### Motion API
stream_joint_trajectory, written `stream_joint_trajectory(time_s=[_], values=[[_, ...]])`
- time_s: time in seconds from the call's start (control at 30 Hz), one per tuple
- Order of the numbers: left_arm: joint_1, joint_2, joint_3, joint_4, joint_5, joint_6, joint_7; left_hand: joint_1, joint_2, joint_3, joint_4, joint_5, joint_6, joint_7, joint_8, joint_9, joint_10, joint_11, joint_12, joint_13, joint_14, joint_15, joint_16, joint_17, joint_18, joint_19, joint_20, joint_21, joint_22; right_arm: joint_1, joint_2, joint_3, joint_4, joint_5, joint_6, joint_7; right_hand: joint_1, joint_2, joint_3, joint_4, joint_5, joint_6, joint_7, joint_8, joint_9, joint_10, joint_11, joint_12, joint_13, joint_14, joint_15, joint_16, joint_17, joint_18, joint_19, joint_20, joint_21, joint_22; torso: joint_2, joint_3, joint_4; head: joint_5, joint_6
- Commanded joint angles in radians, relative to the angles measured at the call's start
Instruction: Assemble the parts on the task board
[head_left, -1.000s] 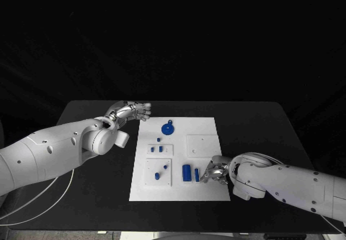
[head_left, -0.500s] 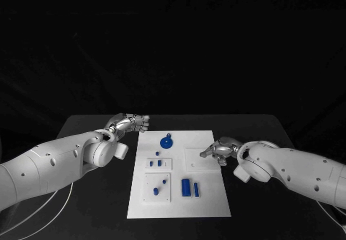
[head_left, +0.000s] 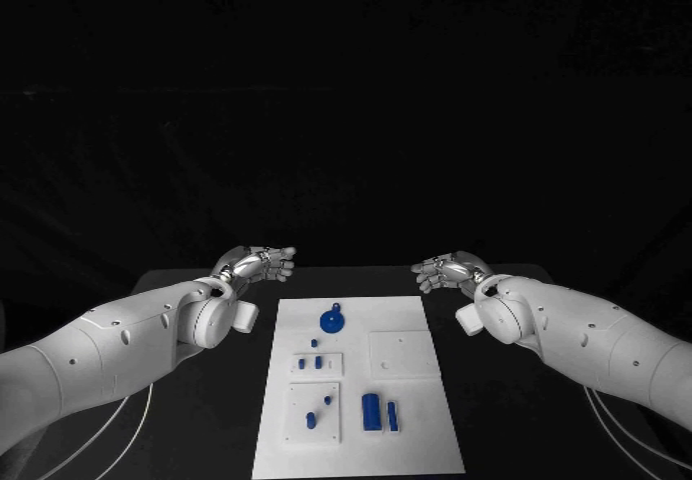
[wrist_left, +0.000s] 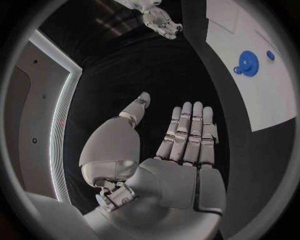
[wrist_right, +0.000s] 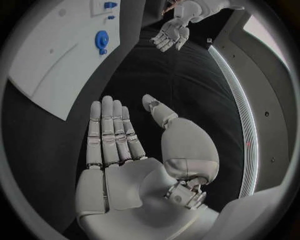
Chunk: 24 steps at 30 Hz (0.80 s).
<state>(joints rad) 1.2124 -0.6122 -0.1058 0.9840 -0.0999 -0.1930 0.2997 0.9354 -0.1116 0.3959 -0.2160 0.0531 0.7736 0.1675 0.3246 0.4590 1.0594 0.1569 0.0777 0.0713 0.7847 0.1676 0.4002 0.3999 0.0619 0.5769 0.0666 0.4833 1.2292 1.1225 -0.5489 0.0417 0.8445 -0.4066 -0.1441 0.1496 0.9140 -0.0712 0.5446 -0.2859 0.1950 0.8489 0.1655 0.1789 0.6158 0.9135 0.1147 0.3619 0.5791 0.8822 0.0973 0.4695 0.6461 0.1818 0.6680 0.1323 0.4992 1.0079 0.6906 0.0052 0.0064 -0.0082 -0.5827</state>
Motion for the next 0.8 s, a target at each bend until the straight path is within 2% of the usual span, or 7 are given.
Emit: stream_joint_trajectory(time_s=[0.03, 0.23, 0.27, 0.33, 0.43, 0.47, 0.8], values=[[0.001, 0.013, 0.001, -0.023, 0.044, 0.032, 0.023, -0.003, 0.011, -0.001, -0.007, 0.001, -0.006, -0.014, -0.005, -0.003, -0.012, -0.007, -0.009, -0.003, -0.015, 0.0, -0.014, -0.005, -0.001, -0.012, 0.003, -0.013, -0.004, -0.003, 0.012, 0.005, -0.03, 0.094, 0.049, 0.113, -0.002, 0.022, -0.025, -0.006, -0.005, -0.008, -0.003, 0.0, -0.013, 0.009, 0.019, -0.102, -0.14, -0.026, 0.026, -0.087, -0.066, -0.013, -0.035, 0.031, -0.083, -0.066, -0.014, 0.0111, -0.0006, -0.001, 0.015], [0.0, 0.025, 0.001, -0.054, 0.051, 0.035, 0.031, -0.006, 0.021, -0.004, -0.014, 0.001, -0.019, -0.026, -0.014, -0.008, -0.023, -0.02, -0.01, -0.003, -0.023, -0.006, -0.027, -0.01, -0.013, -0.025, 0.001, -0.033, -0.009, -0.008, 0.013, 0.019, -0.045, 0.114, 0.036, 0.127, -0.001, 0.03, -0.069, -0.005, -0.02, -0.023, -0.01, 0.003, -0.04, 0.005, 0.03, -0.205, -0.286, -0.057, 0.033, -0.156, -0.137, -0.009, -0.075, 0.059, -0.151, -0.116, -0.019, 0.0195, -0.0033, 0.006, 0.033], [-0.001, 0.022, 0.0, -0.047, 0.024, 0.012, 0.007, -0.935, 0.112, -0.396, 0.216, -0.053, -0.774, -0.168, -0.325, -0.459, -0.331, -0.157, -0.078, -0.071, -0.785, -0.168, -0.4, -0.4, -0.062, -0.577, -0.067, -0.483, -0.374, -0.008, 0.014, 0.017, -0.044, 0.068, 0.015, 0.07, -0.914, 0.071, -0.545, 0.286, -0.195, -0.849, -0.165, -0.179, -0.616, -0.914, -0.115, -0.362, -0.579, -0.882, -0.097, -0.47, -0.646, -0.182, -0.668, -0.132, -0.499, -1.008, -0.014, 0.0121, -0.0014, 0.002, 0.025], [-0.002, 0.02, 0.001, -0.041, 0.025, 0.006, 0.009, -0.935, 0.112, -0.396, 0.216, -0.053, -0.774, -0.168, -0.325, -0.459, -1.059, -0.157, -0.078, -0.071, -0.785, -0.168, -0.4, -0.4, -0.062, -0.577, -0.067, -0.483, -0.423, -0.009, 0.012, 0.016, -0.038, 0.071, 0.01, 0.072, -0.914, 0.071, -0.545, 0.286, -0.195, -0.849, -0.165, -0.179, -0.616, -0.914, -0.115, -0.362, -0.579, -0.882, -0.097, -0.47, -0.646, -0.182, -0.668, -0.132, -0.499, -1.008, -0.017, 0.0117, -0.0016, 0.003, 0.024], [-0.01, 0.012, 0.006, -0.012, 0.028, -0.021, 0.018, -0.935, 0.112, -0.396, 0.216, -0.053, -0.774, -0.168, -0.325, -0.459, -1.059, -0.157, -0.078, -0.071, -0.785, -0.168, -0.4, -0.4, -0.062, -0.577, -0.067, -0.483, -0.518, -0.011, 0.003, 0.014, -0.009, 0.084, -0.014, 0.083, -0.914, 0.071, -0.545, 0.286, -0.195, -0.849, -0.165, -0.179, -0.616, -0.914, -0.115, -0.362, -0.579, -0.882, -0.097, -0.47, -0.646, -0.182, -0.668, -0.132, -0.499, -1.008, -0.031, 0.0098, -0.0021, 0.003, 0.019], [-0.013, 0.008, 0.008, 0.0, 0.029, -0.032, 0.023, -0.935, 0.112, -0.396, 0.216, -0.053, -0.774, -0.168, -0.325, -0.459, -1.059, -0.157, -0.078, -0.071, -0.785, -0.168, -0.4, -0.4, -0.062, -0.577, -0.067, -0.483, -1.229, -0.012, -0.001, 0.013, 0.003, 0.089, -0.025, 0.088, -0.914, 0.071, -0.545, 0.286, -0.195, -0.849, -0.165, -0.179, -0.616, -0.914, -0.115, -0.362, -0.579, -0.882, -0.097, -0.47, -0.646, -0.182, -0.668, -0.132, -0.499, -1.008, -0.038, 0.009, -0.0023, 0.003, 0.017], [-0.073, -0.063, 0.047, 0.237, 0.058, -0.252, 0.102, -0.935, 0.112, -0.396, 0.216, -0.053, -0.774, -0.168, -0.325, -0.459, -1.059, -0.157, -0.078, -0.071, -0.785, -0.168, -0.4, -0.4, -0.062, -0.577, -0.067, -0.483, -1.229, -0.032, -0.077, -0.005, 0.24, 0.193, -0.222, 0.181, -0.914, 0.071, -0.545, 0.286, -0.195, -0.849, -0.165, -0.179, -0.616, -0.914, -0.115, -0.362, -0.579, -0.882, -0.097, -0.47, -0.646, -0.182, -0.668, -0.132, -0.499, -1.008, -0.128, -0.0027, -0.0057, 0.007, -0.011]])
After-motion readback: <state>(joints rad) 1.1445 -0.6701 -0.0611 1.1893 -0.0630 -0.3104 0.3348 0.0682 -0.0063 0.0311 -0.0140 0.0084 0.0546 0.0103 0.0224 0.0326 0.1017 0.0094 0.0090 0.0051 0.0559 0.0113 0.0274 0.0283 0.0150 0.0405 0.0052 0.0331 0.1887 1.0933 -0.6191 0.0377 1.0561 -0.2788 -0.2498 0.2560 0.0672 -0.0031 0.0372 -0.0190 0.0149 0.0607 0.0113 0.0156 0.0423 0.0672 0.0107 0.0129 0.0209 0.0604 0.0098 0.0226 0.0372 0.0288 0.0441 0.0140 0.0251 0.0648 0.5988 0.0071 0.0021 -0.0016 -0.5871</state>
